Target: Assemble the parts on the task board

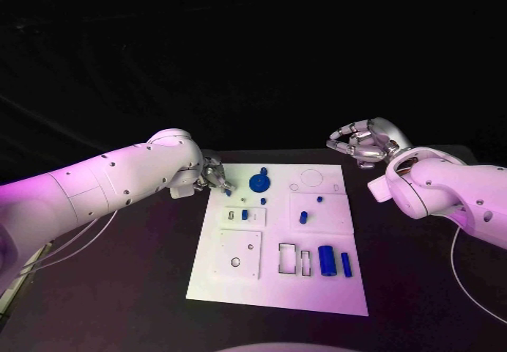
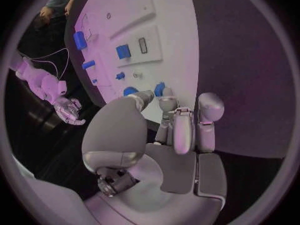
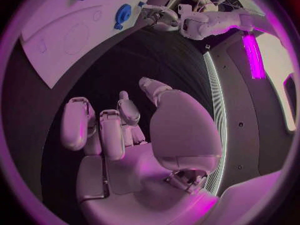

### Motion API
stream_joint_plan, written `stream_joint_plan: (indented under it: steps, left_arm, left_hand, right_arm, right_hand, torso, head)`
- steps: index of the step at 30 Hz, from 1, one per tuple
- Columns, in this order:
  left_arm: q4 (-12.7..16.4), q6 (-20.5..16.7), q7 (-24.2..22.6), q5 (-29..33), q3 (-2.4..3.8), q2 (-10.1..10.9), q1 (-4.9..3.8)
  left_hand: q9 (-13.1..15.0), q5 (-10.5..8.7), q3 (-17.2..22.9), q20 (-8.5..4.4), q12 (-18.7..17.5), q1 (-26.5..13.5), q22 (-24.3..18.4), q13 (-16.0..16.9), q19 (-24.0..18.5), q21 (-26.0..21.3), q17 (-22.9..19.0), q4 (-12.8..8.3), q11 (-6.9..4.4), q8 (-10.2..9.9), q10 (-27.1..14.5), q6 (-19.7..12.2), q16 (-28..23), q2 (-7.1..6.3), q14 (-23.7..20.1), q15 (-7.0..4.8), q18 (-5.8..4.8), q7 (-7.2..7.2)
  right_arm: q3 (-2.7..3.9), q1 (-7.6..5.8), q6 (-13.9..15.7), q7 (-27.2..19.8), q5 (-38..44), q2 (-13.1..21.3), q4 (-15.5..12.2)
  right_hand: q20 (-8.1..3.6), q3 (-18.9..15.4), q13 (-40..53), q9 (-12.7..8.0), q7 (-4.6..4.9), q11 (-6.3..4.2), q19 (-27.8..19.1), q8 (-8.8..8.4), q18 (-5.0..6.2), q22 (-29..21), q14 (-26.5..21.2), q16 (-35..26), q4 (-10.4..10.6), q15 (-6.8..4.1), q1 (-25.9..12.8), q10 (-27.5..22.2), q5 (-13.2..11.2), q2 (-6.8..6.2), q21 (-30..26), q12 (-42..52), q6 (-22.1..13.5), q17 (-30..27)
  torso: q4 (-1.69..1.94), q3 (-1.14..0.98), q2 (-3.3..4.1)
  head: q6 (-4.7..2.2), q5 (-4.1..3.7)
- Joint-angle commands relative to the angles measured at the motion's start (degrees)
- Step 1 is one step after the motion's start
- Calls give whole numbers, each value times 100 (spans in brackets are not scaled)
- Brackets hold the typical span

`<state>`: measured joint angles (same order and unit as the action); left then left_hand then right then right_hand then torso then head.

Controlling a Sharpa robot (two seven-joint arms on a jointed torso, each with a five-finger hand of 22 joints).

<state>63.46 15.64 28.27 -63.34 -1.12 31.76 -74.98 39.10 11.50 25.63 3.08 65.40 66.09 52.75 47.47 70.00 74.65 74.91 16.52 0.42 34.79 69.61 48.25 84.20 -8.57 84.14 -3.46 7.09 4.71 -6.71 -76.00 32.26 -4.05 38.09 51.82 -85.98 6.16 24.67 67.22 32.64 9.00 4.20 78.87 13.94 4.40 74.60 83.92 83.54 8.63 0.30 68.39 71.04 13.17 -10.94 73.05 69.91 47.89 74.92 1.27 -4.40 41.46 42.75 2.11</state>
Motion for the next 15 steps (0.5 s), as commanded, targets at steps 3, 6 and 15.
stream_joint_plan:
  steps: [3,6,15]
  left_arm:
    - [-2,51,-102,185,-3,-27,2]
    - [-12,57,-113,204,-5,-31,2]
    - [-30,32,-154,279,-9,-19,2]
  left_hand:
    - [-11,0,79,2,-9,109,4,-6,-24,-30,338,-5,1,-21,-24,26,-21,9,269,39,9,2]
    - [-16,1,158,2,-8,215,12,-13,-22,-26,340,-16,-5,-19,-24,33,-20,36,269,35,8,-4]
    - [144,-18,1658,-5,-50,972,60,-89,-21,11,374,-577,-11,195,14,-66,2,119,285,27,3,11]
  right_arm:
    - [1,7,-100,-16,8,-14,11]
    - [0,11,-104,-14,8,-17,16]
    - [0,17,-116,-8,9,-20,27]
  right_hand:
    - [-7,0,-5,5,15,13,-36,34,39,-8,246,-18,20,-28,-42,-31,-23,20,-25,-26,-36,16]
    - [-7,0,-5,5,15,13,-36,34,39,-8,246,-18,20,-28,-42,-31,-23,20,-25,-26,-36,16]
    - [-8,-4,9,6,15,13,-38,36,40,-14,247,-19,30,-29,-49,-18,-19,28,-33,-12,-38,17]
  torso:
    - [2,1,5]
    - [2,1,5]
    - [0,3,6]
  head:
    - [0,4]
    - [0,4]
    - [12,12]
